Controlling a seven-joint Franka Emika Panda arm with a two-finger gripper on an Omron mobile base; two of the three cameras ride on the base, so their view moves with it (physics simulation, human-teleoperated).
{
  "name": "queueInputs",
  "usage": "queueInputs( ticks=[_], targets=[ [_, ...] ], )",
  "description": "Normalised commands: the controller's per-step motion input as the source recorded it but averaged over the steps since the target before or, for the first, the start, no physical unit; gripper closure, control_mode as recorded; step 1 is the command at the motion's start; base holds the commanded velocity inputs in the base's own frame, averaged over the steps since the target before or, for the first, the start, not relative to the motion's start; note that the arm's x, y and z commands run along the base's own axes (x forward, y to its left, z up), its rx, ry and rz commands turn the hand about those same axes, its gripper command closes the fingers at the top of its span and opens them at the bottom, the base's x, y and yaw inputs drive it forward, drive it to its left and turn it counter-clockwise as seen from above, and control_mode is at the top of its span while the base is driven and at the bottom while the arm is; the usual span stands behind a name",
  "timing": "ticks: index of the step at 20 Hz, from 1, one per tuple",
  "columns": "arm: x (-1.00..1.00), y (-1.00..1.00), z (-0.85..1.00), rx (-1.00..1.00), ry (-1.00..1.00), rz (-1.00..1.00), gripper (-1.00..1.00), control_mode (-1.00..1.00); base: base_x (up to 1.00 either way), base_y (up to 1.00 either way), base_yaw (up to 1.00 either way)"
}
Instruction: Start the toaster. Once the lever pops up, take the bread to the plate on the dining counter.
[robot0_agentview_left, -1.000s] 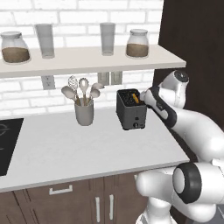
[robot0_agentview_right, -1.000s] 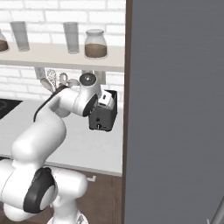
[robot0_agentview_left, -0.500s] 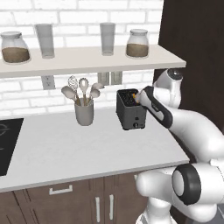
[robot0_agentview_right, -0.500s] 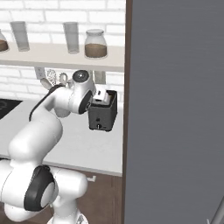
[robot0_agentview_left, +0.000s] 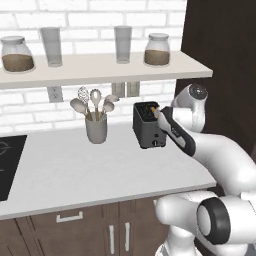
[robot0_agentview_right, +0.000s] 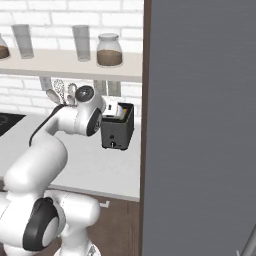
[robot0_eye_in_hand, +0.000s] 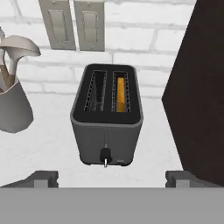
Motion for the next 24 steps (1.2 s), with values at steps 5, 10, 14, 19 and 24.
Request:
queueInputs(
  ticks=[5,10,14,19,24],
  targets=[
    [-0.22,0.00,-0.05,0.00,-0.25,0.00,-1.00,-1.00,0.00,0.00,0.00],
    [-0.26,0.00,-0.05,0.00,-0.23,0.00,-1.00,-1.00,0.00,0.00,0.00],
    [-0.15,0.00,-0.17,0.00,-0.14,0.00,-1.00,-1.00,0.00,0.00,0.00],
    [-0.09,0.00,-0.19,0.00,-0.17,0.00,-1.00,-1.00,0.00,0.00,0.00],
    [0.09,0.00,-0.02,0.00,-0.09,0.00,-1.00,-1.00,0.00,0.00,0.00]
  ],
)
